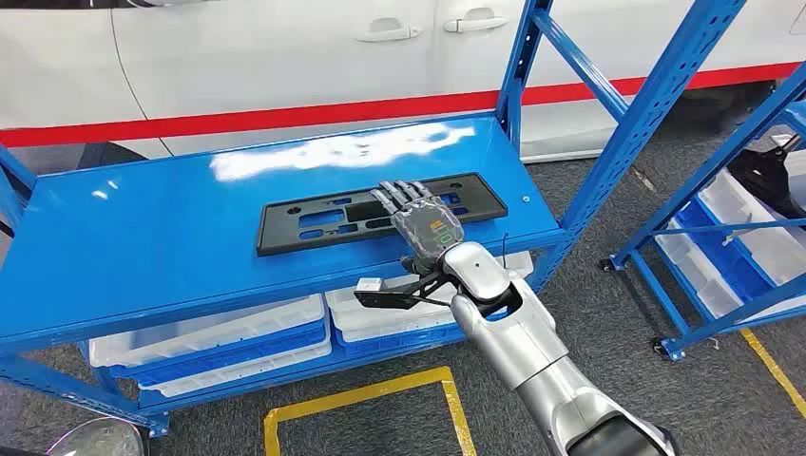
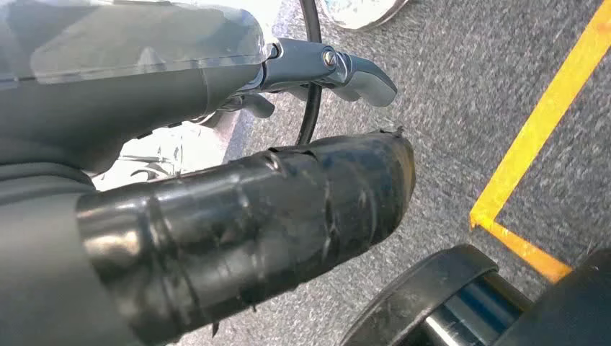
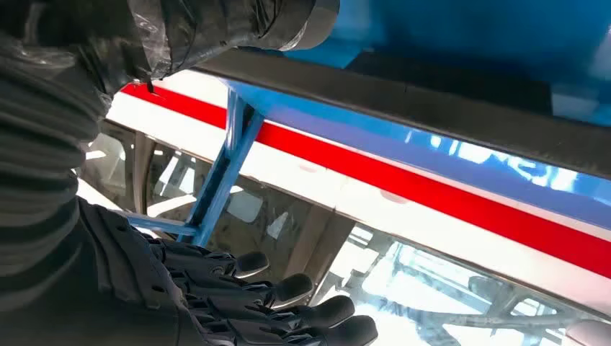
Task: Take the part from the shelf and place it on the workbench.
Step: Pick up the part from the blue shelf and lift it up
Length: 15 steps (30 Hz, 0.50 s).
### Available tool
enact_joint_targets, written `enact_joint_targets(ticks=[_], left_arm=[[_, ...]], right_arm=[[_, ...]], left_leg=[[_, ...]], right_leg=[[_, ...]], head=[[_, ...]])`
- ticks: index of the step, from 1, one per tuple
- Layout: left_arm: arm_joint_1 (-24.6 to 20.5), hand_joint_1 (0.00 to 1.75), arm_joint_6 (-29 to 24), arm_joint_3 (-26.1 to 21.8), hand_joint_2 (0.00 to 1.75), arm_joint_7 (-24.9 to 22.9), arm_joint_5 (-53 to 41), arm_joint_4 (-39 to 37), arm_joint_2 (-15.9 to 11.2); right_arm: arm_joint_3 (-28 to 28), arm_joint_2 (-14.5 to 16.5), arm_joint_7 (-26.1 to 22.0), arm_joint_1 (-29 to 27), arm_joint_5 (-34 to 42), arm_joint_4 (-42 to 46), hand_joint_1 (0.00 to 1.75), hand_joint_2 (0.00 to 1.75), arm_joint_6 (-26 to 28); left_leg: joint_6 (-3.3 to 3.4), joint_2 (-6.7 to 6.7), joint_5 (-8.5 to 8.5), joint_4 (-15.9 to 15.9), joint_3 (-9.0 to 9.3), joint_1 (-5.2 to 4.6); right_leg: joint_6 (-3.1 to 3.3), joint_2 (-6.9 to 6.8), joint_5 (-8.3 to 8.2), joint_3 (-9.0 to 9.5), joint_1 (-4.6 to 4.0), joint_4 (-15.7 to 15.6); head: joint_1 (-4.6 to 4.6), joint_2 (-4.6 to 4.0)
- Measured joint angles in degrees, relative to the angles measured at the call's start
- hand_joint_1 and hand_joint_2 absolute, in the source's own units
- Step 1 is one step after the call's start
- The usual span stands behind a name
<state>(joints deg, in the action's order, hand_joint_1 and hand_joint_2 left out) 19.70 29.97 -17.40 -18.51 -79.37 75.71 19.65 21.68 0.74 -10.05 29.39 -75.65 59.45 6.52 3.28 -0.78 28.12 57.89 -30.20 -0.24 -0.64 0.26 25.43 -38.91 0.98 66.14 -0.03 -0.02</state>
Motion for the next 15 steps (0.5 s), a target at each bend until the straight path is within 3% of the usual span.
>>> enact_joint_targets(ticks=[3, 5, 8, 10, 12, 13, 14, 15], left_arm=[[-0.1, 0.00, 0.0, 0.0, 0.00, 0.2, 0.0, -0.1, 0.0], [-0.2, 0.00, 0.0, 0.0, 0.00, 1.7, -0.5, -0.4, 0.0], [-0.7, 0.00, -1.0, 0.0, 0.00, 5.4, -2.4, -1.7, -0.3], [-1.3, 0.00, -1.7, -0.2, 0.00, 6.8, -3.7, -2.9, -0.5], [-1.8, 0.00, -1.9, -0.5, 0.00, 7.4, -4.5, -4.0, -0.6], [-1.9, 0.00, -1.9, -0.6, 0.00, 7.6, -4.8, -4.4, -0.6], [-2.0, 0.00, -1.9, -0.7, 0.00, 7.7, -5.1, -4.7, -0.6], [-2.1, 0.00, -1.9, -0.8, 0.00, 7.9, -5.4, -5.0, -0.7]], right_arm=[[0.0, 0.1, 0.0, 0.1, 0.0, -0.1, 0.00, 1.75, 0.0], [0.0, 0.3, -0.1, 0.4, 0.0, -0.5, 0.00, 1.75, 0.1], [0.0, 0.8, 0.0, 0.8, -0.1, -1.5, 0.00, 1.75, 0.1], [0.0, 1.3, 0.1, 1.3, 0.1, -2.7, 0.00, 1.75, 0.2], [0.0, 1.8, 0.2, 1.7, 0.4, -4.3, 0.00, 1.75, 0.3], [0.0, 2.0, 0.2, 1.7, 0.5, -5.1, 0.00, 1.75, 0.4], [0.0, 2.1, 0.2, 1.7, 0.6, -5.7, 0.00, 1.75, 0.5], [0.0, 2.2, 0.2, 1.8, 0.7, -6.4, 0.00, 1.75, 0.5]], left_leg=[[-0.50, -0.03, 0.75, 0.1, 0.39, -0.20], [-1.13, 0.04, 1.07, 0.0, 0.57, -0.25], [-2.12, 0.24, 1.97, 0.9, 0.53, -0.22], [-2.93, 0.35, 4.17, 6.4, -2.42, 0.17], [-3.63, 0.38, 6.14, 13.8, -7.23, 0.73], [-3.91, 0.39, 5.81, 15.6, -8.96, 1.00], [-4.15, 0.42, 4.32, 15.3, -9.64, 1.24], [-4.36, 0.46, 1.73, 12.8, -9.18, 1.47]], right_leg=[[0.59, -0.06, -1.19, 2.41, -0.43, -5.0], [0.81, -0.04, -0.63, 3.24, -0.74, -6.5], [1.24, 0.04, -0.39, 4.36, -0.16, -7.9], [1.64, -0.09, -0.13, 5.28, 0.14, -8.5], [1.79, -0.21, 0.41, 5.88, 0.22, -8.5], [1.71, -0.24, 0.76, 6.24, 0.28, -8.5], [1.57, -0.25, 1.13, 6.66, 0.41, -8.4], [1.36, -0.22, 1.56, 7.15, 0.58, -8.3]], head=[[0.01, 0.00], [0.00, 0.00], [-0.03, 0.01], [-0.01, 0.01], [0.01, 0.00], [0.01, 0.00], [0.00, 0.00], [0.01, 0.00]])
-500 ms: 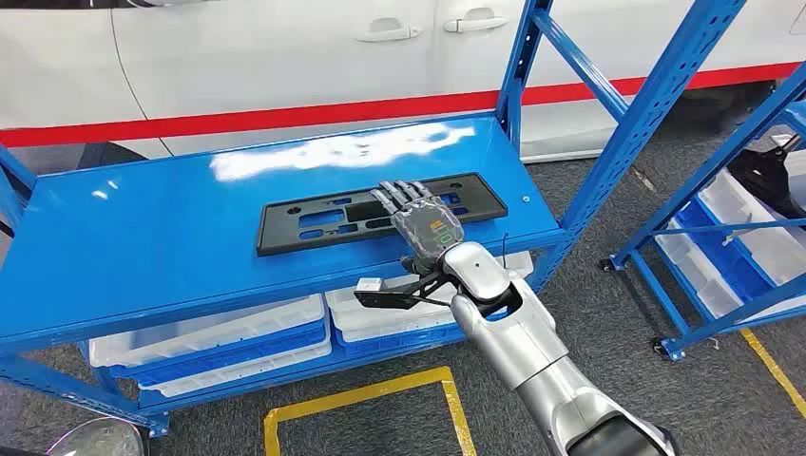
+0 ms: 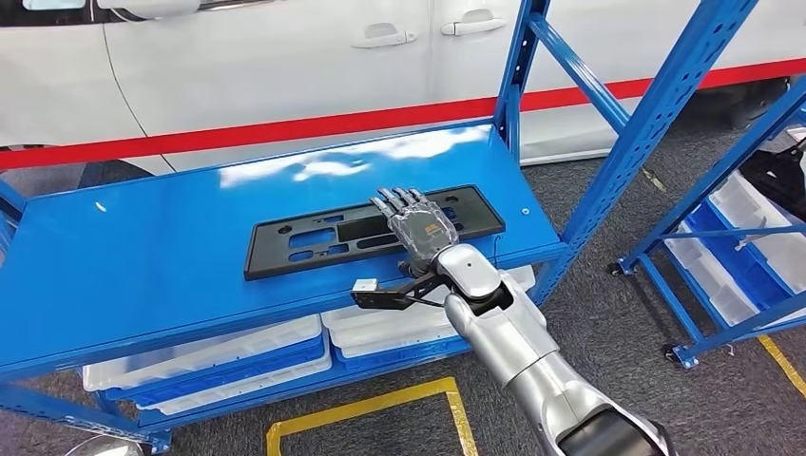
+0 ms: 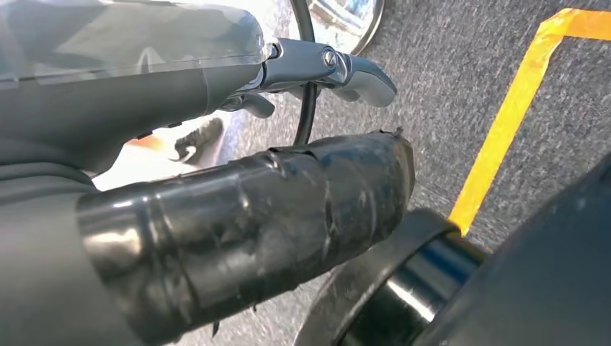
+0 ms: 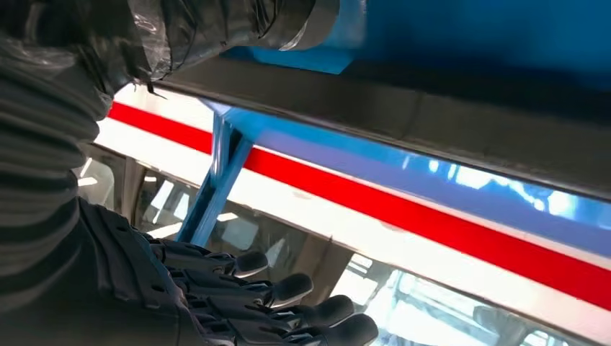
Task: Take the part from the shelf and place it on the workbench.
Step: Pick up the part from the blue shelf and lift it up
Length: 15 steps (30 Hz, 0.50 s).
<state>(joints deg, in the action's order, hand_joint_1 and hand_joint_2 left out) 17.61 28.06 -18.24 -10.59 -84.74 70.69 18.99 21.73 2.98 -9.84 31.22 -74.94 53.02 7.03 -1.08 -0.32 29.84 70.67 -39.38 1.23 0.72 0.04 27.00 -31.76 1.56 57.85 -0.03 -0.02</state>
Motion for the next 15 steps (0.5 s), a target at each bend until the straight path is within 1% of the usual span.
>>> enact_joint_targets(ticks=[1, 2, 3, 4, 5, 6, 7, 8, 9, 10, 11, 12, 13, 14, 15], left_arm=[[-0.1, 0.00, 0.0, -0.1, 0.00, 0.2, -0.3, -0.3, 0.0], [-0.3, 0.00, 0.1, -0.2, 0.00, 0.5, -0.6, -0.6, 0.0], [-0.6, 0.00, 0.1, -0.3, 0.00, 0.7, -0.9, -0.9, 0.0], [-0.9, 0.00, 0.2, -0.4, 0.00, 0.9, -1.1, -1.1, 0.0], [-1.1, 0.00, 0.2, -0.5, 0.00, 1.0, -1.3, -1.4, 0.0], [-1.2, 0.00, 0.2, -0.5, 0.00, 1.1, -1.5, -1.6, 0.0], [-1.3, 0.00, 0.2, -0.6, 0.00, 1.2, -1.6, -1.7, 0.0], [-1.4, 0.00, 0.2, -0.7, 0.00, 1.3, -1.7, -1.9, 0.0], [-1.5, 0.00, 0.2, -0.7, 0.00, 1.4, -1.7, -2.1, 0.0], [-1.7, 0.00, 0.2, -0.7, 0.00, 1.5, -1.8, -2.3, 0.0], [-1.8, 0.00, 0.2, -0.8, 0.00, 1.7, -1.8, -2.5, 0.0], [-1.9, 0.00, 0.2, -0.8, 0.00, 1.8, -1.9, -2.7, 0.0], [-2.0, 0.00, 0.2, -0.8, 0.00, 1.9, -2.0, -3.0, 0.0], [-2.0, 0.00, 0.2, -0.8, 0.00, 2.0, -2.0, -3.2, 0.0], [-2.1, 0.00, 0.1, -0.9, 0.00, 2.0, -2.1, -3.4, 0.0]], right_arm=[[0.0, 0.2, 0.0, 0.2, 0.1, -0.7, 0.00, 1.75, 0.0], [0.0, 0.4, 0.1, 0.5, 0.3, -1.5, 0.00, 1.75, 0.1], [-0.1, 0.6, 0.2, 0.9, 0.5, -2.3, 0.00, 1.75, 0.1], [-0.1, 0.8, 0.2, 1.2, 0.6, -3.0, 0.00, 1.75, 0.2], [-0.2, 0.9, 0.3, 1.4, 0.8, -3.8, 0.00, 1.75, 0.2], [-0.2, 1.1, 0.3, 1.6, 0.9, -4.4, 0.00, 1.75, 0.3], [-0.2, 1.3, 0.4, 1.8, 1.0, -4.9, 0.00, 1.75, 0.3], [-0.3, 1.4, 0.4, 2.1, 1.1, -5.4, 0.00, 1.75, 0.3], [-0.3, 1.5, 0.5, 2.4, 1.1, -6.0, 0.00, 1.75, 0.4], [-0.3, 1.6, 0.6, 2.7, 1.2, -6.7, 0.00, 1.75, 0.4], [-0.4, 1.6, 0.6, 3.0, 1.2, -7.5, 0.00, 1.75, 0.4], [-0.5, 1.7, 0.6, 3.2, 1.2, -8.4, 0.00, 1.75, 0.5], [-0.5, 1.8, 0.6, 3.2, 1.3, -9.3, 0.00, 1.75, 0.5], [-0.6, 1.9, 0.6, 3.3, 1.3, -10.2, 0.00, 1.75, 0.4], [-0.6, 2.0, 0.6, 3.4, 1.2, -11.0, 0.00, 1.75, 0.4]], left_leg=[[-0.17, 0.08, -2.76, -3.9, 1.22, 0.19], [-0.23, 0.14, -4.62, -7.5, 2.58, 0.14], [0.00, 0.15, -5.58, -10.2, 3.70, 0.05], [0.38, 0.12, -5.53, -11.4, 4.24, -0.12], [0.91, 0.04, -5.05, -11.6, 4.42, -0.37], [1.52, -0.03, -4.87, -11.8, 4.53, -0.37], [1.99, -0.06, -4.82, -12.0, 4.72, -0.35], [2.46, -0.07, -4.76, -12.3, 5.03, -0.30], [2.90, -0.06, -4.69, -12.5, 5.37, -0.21], [3.26, -0.03, -4.55, -12.7, 5.66, -0.23], [3.59, -0.01, -4.35, -12.7, 5.85, -0.34], [3.83, -0.03, -4.11, -12.7, 6.04, -0.49], [4.02, -0.09, -3.84, -12.6, 6.30, -0.65], [4.12, -0.19, -3.53, -12.6, 6.66, -0.83], [4.14, -0.31, -3.19, -12.5, 7.13, -1.01]], right_leg=[[-0.28, 0.04, 0.49, 0.49, 0.17, 0.1], [-0.65, 0.12, 0.95, 0.83, 0.23, 0.3], [-1.04, 0.19, 1.32, 0.99, 0.22, 0.5], [-1.42, 0.22, 1.55, 1.02, 0.13, 0.5], [-1.77, 0.23, 1.64, 1.01, 0.05, 0.4], [-2.10, 0.19, 1.71, 1.12, 0.06, 0.2], [-2.39, 0.14, 1.89, 1.28, 0.15, 0.2], [-2.60, 0.11, 2.37, 1.10, 0.22, 0.9], [-2.73, 0.10, 3.34, 0.22, 0.24, 2.9], [-2.76, 0.09, 4.70, -1.49, 0.20, 6.1], [-2.73, 0.09, 6.13, -3.84, 0.10, 10.1], [-2.68, 0.09, 7.10, -6.30, 0.01, 13.8], [-2.58, 0.09, 7.14, -8.14, -0.08, 16.1], [-2.38, 0.09, 5.98, -8.99, -0.19, 16.4], [-2.04, 0.09, 3.84, -8.80, -0.34, 14.5]], head=[[-0.01, 0.00], [0.04, 0.00], [0.06, 0.00], [0.08, 0.00], [0.09, 0.00], [0.07, 0.00], [0.05, 0.00], [0.04, 0.00], [0.04, 0.00], [0.03, 0.00], [0.03, 0.00], [0.04, 0.00], [0.04, 0.00], [0.03, 0.00], [0.03, 0.00]])
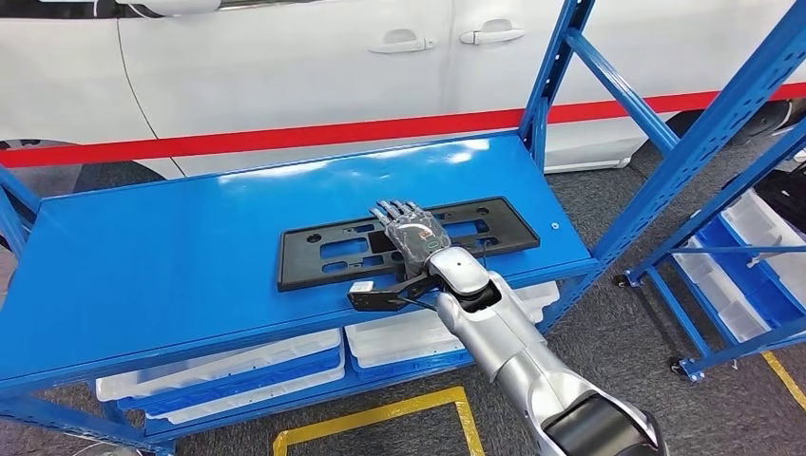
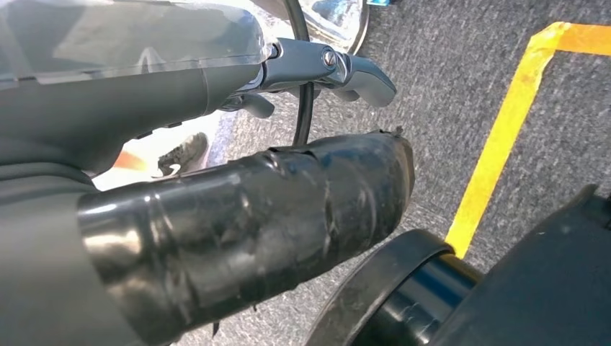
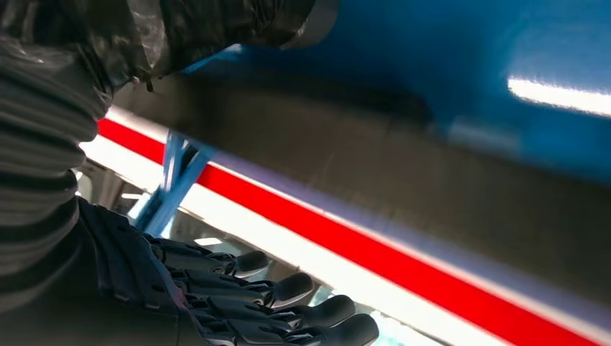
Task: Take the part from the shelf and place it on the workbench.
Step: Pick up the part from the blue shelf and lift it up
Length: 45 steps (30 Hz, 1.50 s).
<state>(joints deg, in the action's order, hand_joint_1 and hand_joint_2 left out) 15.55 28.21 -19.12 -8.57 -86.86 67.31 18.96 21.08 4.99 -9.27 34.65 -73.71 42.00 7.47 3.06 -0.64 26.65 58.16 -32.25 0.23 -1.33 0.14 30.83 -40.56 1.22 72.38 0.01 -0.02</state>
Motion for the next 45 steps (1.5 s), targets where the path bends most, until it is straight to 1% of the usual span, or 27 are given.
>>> enact_joint_targets(ticks=[1, 2, 3, 4, 7, 9, 10, 11, 13, 14, 15, 16, 18, 19, 21, 22, 24, 28, 33, 37, 42, 45], left_arm=[[0.0, 0.00, 0.0, 0.0, 0.00, 0.0, -0.1, -0.2, 0.0], [-0.1, 0.00, -0.1, -0.1, 0.00, 0.0, -0.1, -0.3, 0.0], [-0.1, 0.00, -0.1, -0.1, 0.00, 0.0, -0.1, -0.4, 0.0], [-0.2, 0.00, -0.2, -0.1, 0.00, 0.0, -0.1, -0.4, 0.0], [-0.2, 0.00, -0.2, -0.1, 0.00, 0.0, -0.1, -0.4, 0.0], [-0.2, 0.00, -0.2, -0.1, 0.00, 0.0, -0.1, -0.4, 0.0], [-0.3, 0.00, -0.2, -0.1, 0.00, 0.0, -0.2, -0.6, 0.0], [-0.5, 0.00, -0.3, -0.1, 0.00, 0.0, -0.2, -0.7, 0.0], [-0.8, 0.00, -0.3, -0.6, 0.00, -0.6, -0.3, -1.1, -0.1], [-0.8, 0.00, -1.0, -1.6, 0.00, -1.0, -0.3, -1.5, -0.5], [-1.1, 0.00, -2.9, -3.1, 0.00, -0.7, -0.6, -2.7, -1.3], [-1.7, 0.00, -6.1, -5.1, 0.00, 0.4, -1.1, -5.4, -2.7], [-4.0, 0.00, -14.0, -9.0, 0.00, 4.4, -2.2, -13.5, -6.7], [-5.1, 0.00, -17.0, -10.7, 0.00, 5.6, -2.6, -17.6, -8.5], [-6.6, 0.00, -20.0, -13.1, 0.00, 5.9, -2.9, -23.4, -11.4], [-7.3, 0.00, -20.5, -13.9, 0.00, 5.8, -3.0, -25.6, -12.4], [-8.5, 0.00, -20.9, -14.8, 0.00, 5.6, -3.0, -29.3, -13.7], [-9.7, 0.00, -21.0, -15.7, 0.00, 5.5, -3.0, -33.7, -14.4], [-10.5, 0.00, -21.0, -16.1, 0.00, 5.4, -3.0, -36.0, -15.1], [-10.5, 0.00, -20.1, -16.2, 1.75, 5.0, -3.0, -36.3, -15.2], [-10.0, 0.00, -18.4, -16.2, 1.75, 3.9, -3.0, -35.8, -14.8], [-9.6, 0.00, -17.2, -16.5, 0.44, 3.3, -3.0, -34.7, -14.2]], right_arm=[[0.0, 0.1, 0.0, 0.3, -0.1, -0.9, 0.00, 1.75, 0.0], [0.0, 0.2, -0.1, 0.6, -0.2, -1.6, 0.00, 1.75, 0.0], [0.0, 0.3, -0.1, 0.8, -0.3, -2.1, 0.00, 1.75, 0.0], [0.0, 0.3, -0.2, 0.9, -0.3, -2.4, 0.00, 1.75, -0.1], [0.0, 0.3, -0.2, 0.9, -0.3, -2.5, 0.00, 1.75, -0.1], [0.0, 0.4, -0.2, 1.0, -0.4, -2.7, 0.00, 1.75, -0.1], [0.0, 0.5, -0.2, 1.2, -0.5, -3.2, 0.37, 1.75, -0.1], [0.0, 0.6, -0.3, 1.4, -0.7, -3.8, 0.80, 1.75, -0.2], [0.0, 1.4, 0.0, 2.4, -1.2, -6.4, 1.68, 1.75, -0.2], [0.0, 1.8, 0.0, 2.9, -1.1, -7.8, 1.75, 1.75, -0.1], [-0.1, 2.0, -0.2, 3.4, -0.7, -9.0, 1.75, 1.75, -0.2], [-0.1, 2.0, -0.5, 3.6, 0.0, -9.7, 1.75, 1.75, -0.3], [-0.2, 1.3, -1.3, 3.7, 1.4, -9.0, 1.75, 1.75, -1.1], [-0.2, 1.0, -1.5, 3.6, 1.8, -8.5, 1.75, 1.75, -1.5], [-0.3, 0.6, -1.7, 3.5, 2.2, -7.8, 1.75, 1.75, -1.9], [-0.3, 0.4, -1.7, 3.4, 2.3, -7.6, 1.75, 1.75, -2.0], [-0.3, 0.1, -1.6, 3.2, 2.4, -7.4, 1.75, 1.75, -2.0], [-0.4, -0.2, -1.6, 2.9, 2.4, -7.3, 1.75, 1.75, -2.0], [-0.4, -0.4, -1.6, 2.9, 2.5, -7.0, 1.75, 1.75, -1.7], [-0.4, -0.6, -1.6, 2.5, 3.1, -6.1, 1.75, 1.75, -1.4], [-0.5, -1.6, -1.6, -0.2, 4.2, -1.4, 1.75, 1.75, -1.5], [-0.7, -2.3, -1.6, -2.6, 5.2, 3.3, 1.75, 1.75, -2.6]], left_leg=[[-0.03, -0.09, 0.38, 0.0, 0.55, -0.17], [-0.08, -0.15, 0.69, 0.0, 1.00, -0.30], [-0.13, -0.16, 0.89, 0.0, 1.30, -0.38], [-0.17, -0.16, 1.01, 0.0, 1.45, -0.42], [-0.17, -0.16, 1.02, 0.0, 1.45, -0.41], [-0.20, -0.15, 1.07, 0.0, 1.35, -0.38], [-0.33, -0.16, 1.15, 0.0, 1.30, -0.42], [-0.51, -0.15, 1.21, 0.0, 1.22, -0.41], [-0.77, -0.03, 1.45, -0.1, 1.46, -0.47], [-0.85, 0.06, 1.56, -0.3, 1.72, -0.45], [-0.89, 0.13, 1.68, -0.6, 2.06, -0.48], [-1.02, 0.13, 1.73, -0.8, 2.35, -0.48], [-1.19, 0.10, 1.70, -1.0, 2.54, -0.44], [-1.27, 0.09, 1.68, -1.0, 2.56, -0.42], [-1.41, 0.10, 1.64, -1.0, 2.61, -0.40], [-1.47, 0.10, 1.61, -1.1, 2.62, -0.40], [-1.57, 0.09, 1.55, -1.1, 2.61, -0.40], [-1.60, 0.15, 1.55, -1.1, 2.65, -0.40], [-1.59, 0.14, 1.57, -1.1, 2.64, -0.49], [-1.56, 0.14, 1.62, -1.1, 2.63, -0.54], [-1.48, 0.14, 1.69, -1.1, 2.61, -0.57], [-1.44, 0.14, 1.72, -1.0, 2.59, -0.57]], right_leg=[[0.48, 0.01, -2.78, 1.13, -0.23, -3.7], [0.93, 0.01, -5.12, 2.32, -0.44, -7.2], [1.28, 0.01, -6.70, 3.26, -0.60, -9.9], [1.49, 0.02, -7.50, 3.79, -0.70, -11.4], [1.52, 0.01, -7.50, 3.81, -0.71, -11.5], [1.66, 0.02, -7.29, 3.96, -0.79, -11.7], [1.77, 0.01, -7.05, 4.20, -0.91, -12.2], [1.85, 0.01, -6.83, 4.42, -1.06, -12.6], [1.70, 0.13, -6.48, 4.93, -1.20, -13.5], [1.66, 0.21, -6.35, 5.11, -1.20, -13.5], [1.64, 0.28, -6.21, 5.34, -1.16, -13.6], [1.78, 0.27, -6.05, 5.51, -1.17, -13.6], [1.83, 0.24, -5.99, 5.63, -1.23, -13.6], [1.84, 0.23, -5.99, 5.65, -1.25, -13.6], [1.85, 0.25, -5.99, 5.66, -1.25, -13.6], [1.85, 0.24, -5.99, 5.66, -1.24, -13.6], [1.88, 0.23, -6.01, 5.66, -1.22, -13.6], [1.93, 0.31, -6.05, 5.65, -1.19, -13.6], [1.91, 0.25, -6.04, 5.68, -1.04, -13.6], [1.89, 0.24, -6.03, 5.68, -1.04, -13.6], [1.83, 0.24, -5.99, 5.68, -1.03, -13.7], [1.83, 0.24, -5.98, 5.68, -1.02, -13.7]], head=[[0.00, 0.00], [0.01, 0.00], [0.01, 0.00], [0.02, 0.00], [0.01, 0.00], [0.00, 0.00], [-0.01, 0.00], [-0.04, 0.00], [-0.10, 0.00], [-0.13, 0.00], [-0.13, 0.00], [-0.14, 0.00], [-0.15, 0.00], [-0.15, 0.00], [-0.13, 0.00], [-0.13, 0.00], [-0.14, 0.00], [-0.14, 0.00], [-0.14, 0.00], [-0.14, 0.00], [-0.14, 0.00], [-0.14, 0.00]])
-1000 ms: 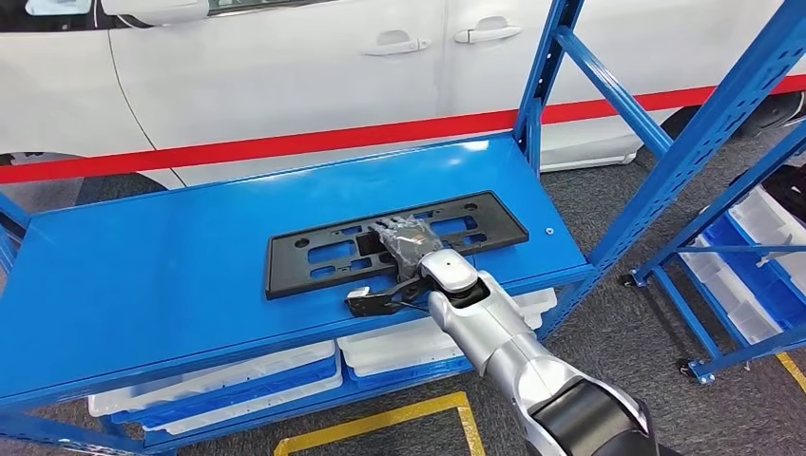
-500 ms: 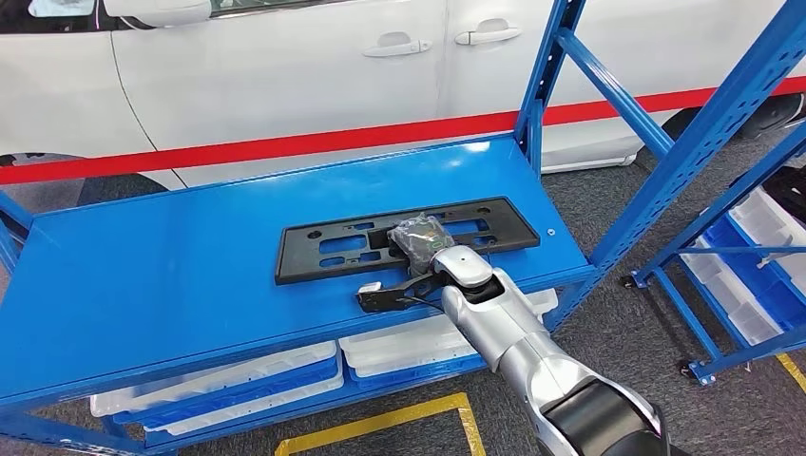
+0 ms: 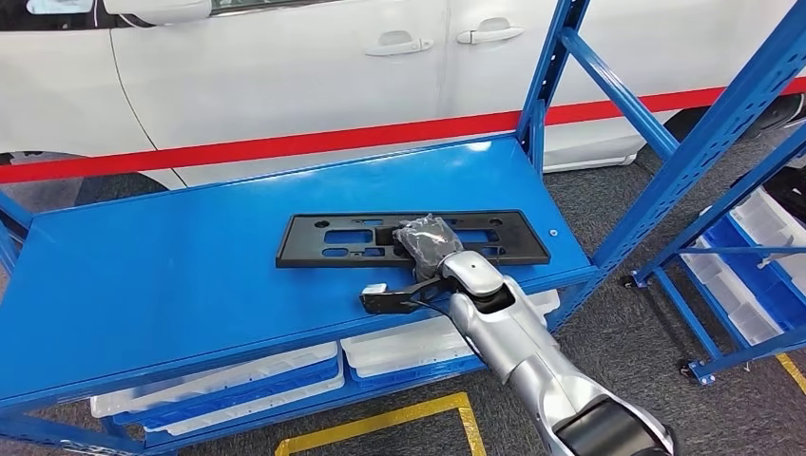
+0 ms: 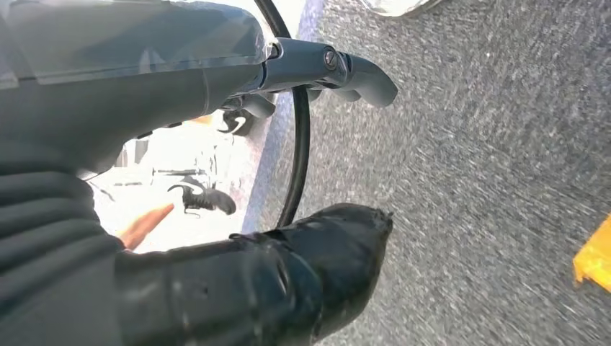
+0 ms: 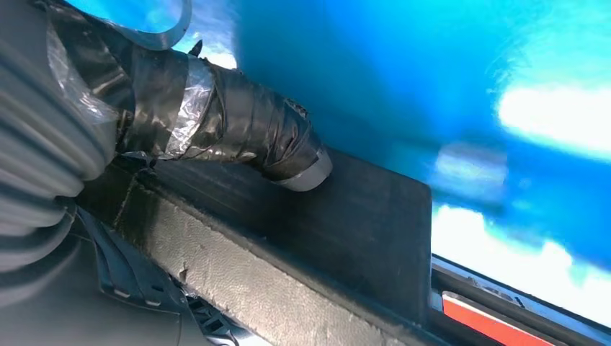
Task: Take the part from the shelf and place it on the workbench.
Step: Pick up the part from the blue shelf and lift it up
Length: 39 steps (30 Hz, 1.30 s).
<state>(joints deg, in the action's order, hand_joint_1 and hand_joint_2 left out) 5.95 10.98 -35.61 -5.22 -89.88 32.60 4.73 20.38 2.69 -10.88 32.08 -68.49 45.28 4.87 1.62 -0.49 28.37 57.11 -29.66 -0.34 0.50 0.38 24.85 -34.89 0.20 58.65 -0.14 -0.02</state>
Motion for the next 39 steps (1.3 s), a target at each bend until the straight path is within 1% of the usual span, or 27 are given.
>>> enact_joint_targets(ticks=[1, 4, 7, 10, 14, 18, 21, 23, 24, 25, 27, 28, 29, 30, 31, 32, 33, 34, 35, 36, 37, 38, 39], left_arm=[[0.1, 0.00, 0.2, -0.2, 0.00, 0.0, 0.0, 0.3, 0.2], [0.1, 0.00, 0.2, -1.0, 0.00, -0.1, 0.0, 0.9, 0.5], [0.1, 0.00, -0.2, -2.2, 0.00, -1.6, 0.0, 1.0, 0.7], [-0.1, 0.00, -0.4, -3.0, 0.00, -2.3, 0.0, 1.1, 0.7], [-0.1, 0.00, -0.4, -3.6, 0.00, -2.9, 0.0, 1.2, 0.8], [-0.1, 0.00, 0.0, -3.7, 0.00, -5.0, 0.0, 1.5, 0.9], [0.1, 0.00, 0.9, -3.4, 0.00, -6.3, 0.0, 1.7, 1.2], [0.3, 0.00, 1.6, -3.3, 0.00, -7.3, 0.0, 2.3, 1.9], [0.5, 0.00, 2.1, -3.3, 0.00, -7.8, 0.0, 2.9, 2.3], [0.7, 0.00, 2.7, -3.3, 0.00, -8.3, 0.0, 3.6, 2.7], [1.1, 0.00, 4.2, -3.3, 0.00, -9.2, 0.0, 5.1, 3.7], [1.2, 0.00, 4.7, -3.3, 0.00, -9.4, 0.0, 5.8, 4.2], [1.3, 0.00, 5.1, -3.3, 0.00, -9.5, 0.0, 6.4, 4.7], [1.4, 0.00, 5.5, -3.3, 0.00, -9.6, 0.0, 7.0, 5.2], [1.4, 0.00, 5.7, -3.3, 0.00, -9.6, 0.0, 7.5, 5.6], [1.5, 0.00, 6.0, -3.3, 0.00, -9.7, 0.0, 8.0, 5.9], [1.6, 0.00, 6.3, -3.4, 0.00, -9.8, 0.0, 8.5, 6.2], [1.7, 0.00, 6.6, -3.4, 0.00, -9.8, 0.0, 9.0, 6.5], [1.9, 0.00, 6.9, -3.5, 0.00, -9.9, 0.0, 9.5, 6.7], [2.0, 0.00, 7.3, -3.5, 0.00, -9.9, 0.0, 10.1, 6.9], [2.2, 0.00, 7.5, -3.6, 0.00, -9.9, 0.0, 10.7, 7.0], [2.4, 0.00, 7.8, -3.8, 0.00, -9.9, 0.0, 11.2, 7.2], [2.5, 0.00, 8.0, -3.9, 0.00, -9.8, 0.0, 11.7, 7.3]], right_arm=[[-0.1, -0.3, -0.1, -0.8, 0.5, 1.6, 1.75, 1.75, -0.5], [-0.2, -1.5, -1.3, -2.9, 2.5, 6.5, 1.75, 1.75, -1.7], [-0.2, -3.3, -3.0, -4.5, 4.5, 11.4, 1.75, 1.75, -2.2], [-0.2, -4.6, -3.4, -5.3, 5.1, 14.8, 1.75, 1.75, -2.8], [-0.2, -5.5, -3.7, -6.0, 5.6, 17.4, 1.75, 1.75, -2.9], [-0.2, -6.4, -4.6, -6.2, 7.4, 20.6, 1.75, 1.75, -2.4], [-0.3, -7.0, -4.4, -6.1, 8.9, 26.4, 1.75, 1.75, -2.2], [-0.5, -7.2, -4.1, -5.9, 10.2, 31.4, 1.75, 1.75, -2.9], [-0.7, -7.3, -4.2, -5.7, 11.1, 34.1, 1.75, 1.75, -3.3], [-0.7, -7.4, -4.4, -5.6, 12.0, 36.5, 1.75, 1.75, -3.6], [-0.8, -7.7, -5.0, -5.6, 13.5, 41.1, 1.75, 1.75, -4.0], [-0.8, -8.0, -5.3, -5.6, 13.9, 43.0, 1.75, 1.75, -4.1], [-0.8, -8.2, -5.5, -5.6, 14.2, 44.8, 1.75, 1.75, -4.1], [-0.9, -8.4, -5.8, -5.7, 14.4, 46.3, 1.75, 1.75, -4.1], [-0.9, -8.7, -6.1, -5.9, 14.5, 47.5, 1.75, 1.75, -4.1], [-0.9, -9.0, -6.5, -6.1, 14.5, 48.5, 1.75, 1.75, -4.0], [-0.8, -9.3, -6.9, -6.4, 14.5, 49.3, 1.75, 1.75, -3.9], [-0.8, -9.6, -7.2, -6.6, 14.5, 50.1, 1.75, 1.75, -3.8], [-0.8, -10.0, -7.6, -6.7, 14.5, 50.8, 1.75, 1.75, -3.6], [-0.8, -10.4, -8.0, -6.8, 14.8, 51.6, 1.75, 1.75, -3.5], [-0.7, -10.8, -8.4, -6.8, 15.1, 52.3, 1.75, 1.75, -3.4], [-0.7, -11.1, -8.9, -6.8, 15.8, 53.0, 1.75, 1.75, -3.4], [-0.7, -11.3, -9.3, -6.9, 16.6, 53.6, 1.75, 1.75, -3.4]], left_leg=[[0.00, 0.00, 0.00, 0.0, -0.01, 0.00], [0.01, 0.00, 0.01, 0.0, -0.03, 0.00], [0.00, 0.00, 0.03, 0.0, -0.04, 0.00], [-0.01, 0.00, 0.06, 0.0, -0.03, 0.00], [-0.02, 0.00, 0.06, 0.0, -0.03, 0.00], [-0.02, 0.00, 0.05, 0.0, -0.05, 0.00], [-0.02, 0.00, 0.05, 0.0, -0.07, 0.00], [-0.02, 0.01, 0.06, 0.0, -0.07, 0.00], [0.08, 0.00, 0.12, 0.1, -0.12, -0.08], [0.33, -0.03, 0.01, 0.1, -0.11, -0.18], [1.12, 0.09, -0.83, -1.0, 0.42, -0.09], [1.51, 0.19, -1.49, -1.9, 0.85, 0.13], [1.75, 0.32, -1.98, -2.8, 1.18, 0.36], [1.86, 0.41, -2.26, -3.2, 1.32, 0.51], [1.94, 0.41, -2.32, -3.3, 1.24, 0.57], [1.91, 0.40, -2.28, -3.1, 1.08, 0.63], [1.79, 0.38, -2.17, -2.7, 0.89, 0.74], [1.57, 0.35, -1.99, -2.3, 0.67, 0.92], [1.24, 0.31, -1.72, -1.7, 0.40, 1.16], [0.78, 0.28, -1.32, -0.9, 0.08, 1.41], [0.25, 0.24, -0.89, -0.1, -0.46, 1.56], [-0.26, 0.17, -0.50, 0.6, -0.92, 1.61], [-0.71, 0.11, -0.22, 1.3, -1.31, 1.55]], right_leg=[[0.00, 0.00, 0.00, 0.00, 0.00, 0.0], [-0.01, 0.00, 0.01, -0.01, 0.01, 0.0], [-0.02, 0.02, 0.02, -0.02, 0.03, 0.0], [-0.02, 0.04, 0.02, -0.02, 0.05, 0.0], [-0.02, 0.03, 0.02, -0.02, 0.04, 0.0], [-0.02, 0.03, 0.02, -0.03, 0.04, 0.0], [-0.02, 0.03, 0.02, -0.05, 0.04, 0.0], [-0.02, 0.03, 0.02, -0.06, 0.04, 0.0], [-0.13, 0.03, -0.04, -0.02, 0.15, -0.2], [-0.36, 0.03, -0.20, 0.06, 0.25, -0.4], [-0.99, 0.03, -0.37, 0.37, 0.29, -0.9], [-1.25, 0.01, 0.31, 0.17, 0.22, -0.3], [-1.42, 0.00, 1.70, -0.50, 0.18, 1.4], [-1.57, -0.03, 3.67, -1.76, 0.31, 4.4], [-1.79, -0.04, 5.67, -3.38, 0.49, 8.2], [-2.04, -0.05, 7.03, -4.86, 0.74, 11.7], [-2.32, -0.06, 7.38, -5.70, 1.04, 13.8], [-2.66, -0.09, 6.59, -5.54, 1.37, 13.7], [-3.06, -0.15, 4.93, -4.30, 1.73, 11.5], [-3.51, -0.23, 3.35, -2.44, 2.08, 8.0], [-3.76, -0.20, 2.29, -0.69, 2.14, 4.8], [-3.65, -0.09, 1.69, 0.32, 2.12, 2.9], [-3.26, 0.06, 1.90, 0.64, 2.02, 2.1]], head=[[0.00, 0.00], [0.01, 0.00], [0.01, 0.00], [0.01, 0.00], [0.01, 0.00], [0.01, 0.00], [0.01, 0.00], [0.01, 0.00], [0.01, 0.00], [0.01, 0.00], [0.01, 0.00], [0.01, 0.00], [-0.01, 0.00], [-0.02, 0.00], [-0.01, 0.00], [-0.01, 0.00], [-0.01, 0.00], [-0.01, 0.00], [-0.02, 0.00], [-0.02, 0.00], [-0.04, 0.00], [-0.06, 0.00], [-0.07, 0.00]])
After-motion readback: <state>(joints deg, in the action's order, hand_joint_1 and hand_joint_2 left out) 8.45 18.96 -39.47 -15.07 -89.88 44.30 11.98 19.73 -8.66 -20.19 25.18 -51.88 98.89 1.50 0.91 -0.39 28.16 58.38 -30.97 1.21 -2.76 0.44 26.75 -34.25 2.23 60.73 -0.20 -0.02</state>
